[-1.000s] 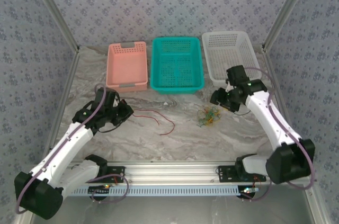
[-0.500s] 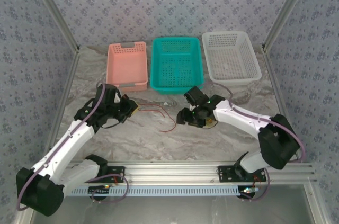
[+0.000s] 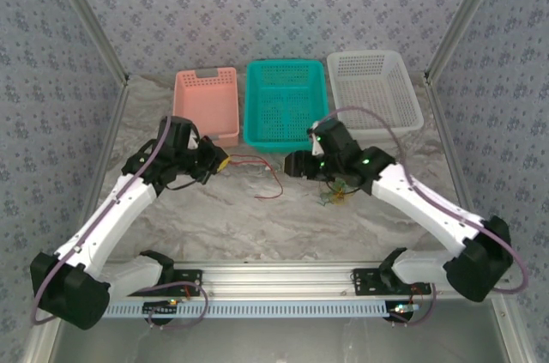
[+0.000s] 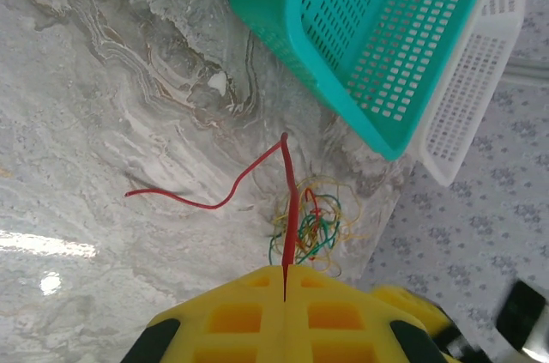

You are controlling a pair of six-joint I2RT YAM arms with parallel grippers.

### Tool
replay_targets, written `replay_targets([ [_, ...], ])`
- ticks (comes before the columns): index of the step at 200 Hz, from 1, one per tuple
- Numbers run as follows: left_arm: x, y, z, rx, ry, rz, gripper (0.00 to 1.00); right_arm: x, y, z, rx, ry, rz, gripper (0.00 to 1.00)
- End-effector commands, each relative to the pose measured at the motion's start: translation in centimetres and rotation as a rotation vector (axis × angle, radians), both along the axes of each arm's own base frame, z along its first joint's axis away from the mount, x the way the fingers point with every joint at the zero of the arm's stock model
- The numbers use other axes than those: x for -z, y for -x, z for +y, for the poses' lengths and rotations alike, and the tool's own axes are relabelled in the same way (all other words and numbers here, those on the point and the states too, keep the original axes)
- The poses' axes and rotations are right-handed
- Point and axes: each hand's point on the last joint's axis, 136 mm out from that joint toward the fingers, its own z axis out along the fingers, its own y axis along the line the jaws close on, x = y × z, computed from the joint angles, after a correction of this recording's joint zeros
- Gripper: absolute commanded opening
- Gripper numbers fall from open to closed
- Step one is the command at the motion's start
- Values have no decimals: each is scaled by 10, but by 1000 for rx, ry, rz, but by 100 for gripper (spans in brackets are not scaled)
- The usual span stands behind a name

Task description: Untangle the cables

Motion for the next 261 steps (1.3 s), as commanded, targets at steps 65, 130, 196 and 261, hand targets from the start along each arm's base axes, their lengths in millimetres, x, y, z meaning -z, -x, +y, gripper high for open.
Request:
replay_targets([
  [65, -19, -26, -17, -213, 98, 49, 0, -74, 13, 39, 551, -477, 365, 75],
  [130, -20, -24, -37, -244, 149, 76, 0, -54, -21, 58, 709, -516, 361, 65],
  [196, -23, -19, -56, -215, 185, 84, 0, -39, -66, 53, 746, -485, 378, 39],
  [261, -23, -15, -67, -184, 190, 88, 0, -49, -87, 38, 703, -457, 278, 0],
])
